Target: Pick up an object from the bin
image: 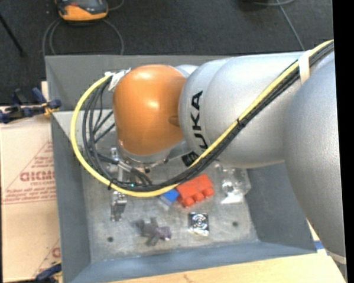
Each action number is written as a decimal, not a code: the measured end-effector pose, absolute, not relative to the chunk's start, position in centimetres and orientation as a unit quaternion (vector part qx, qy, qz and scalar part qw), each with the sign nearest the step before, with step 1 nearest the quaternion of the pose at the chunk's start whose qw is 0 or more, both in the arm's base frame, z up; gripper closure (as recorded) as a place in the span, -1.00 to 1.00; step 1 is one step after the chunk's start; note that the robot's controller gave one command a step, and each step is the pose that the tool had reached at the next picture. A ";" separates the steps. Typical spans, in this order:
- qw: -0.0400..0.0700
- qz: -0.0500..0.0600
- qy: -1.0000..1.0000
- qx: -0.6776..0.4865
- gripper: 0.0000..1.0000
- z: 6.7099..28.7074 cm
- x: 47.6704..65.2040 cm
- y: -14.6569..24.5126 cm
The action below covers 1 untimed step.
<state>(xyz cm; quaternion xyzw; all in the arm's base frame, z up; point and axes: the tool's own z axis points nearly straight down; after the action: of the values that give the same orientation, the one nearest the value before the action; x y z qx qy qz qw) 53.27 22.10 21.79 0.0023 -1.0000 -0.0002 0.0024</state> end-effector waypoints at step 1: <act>-0.005 -0.002 -0.996 0.091 -1.00 7.3 49.2 12.3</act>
Offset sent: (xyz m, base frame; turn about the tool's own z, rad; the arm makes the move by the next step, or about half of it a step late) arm -0.0438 -0.0975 -0.1479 -0.1795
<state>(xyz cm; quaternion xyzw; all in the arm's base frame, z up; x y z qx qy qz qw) 49.24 12.33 7.29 0.0906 -0.9959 -0.0017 -0.0052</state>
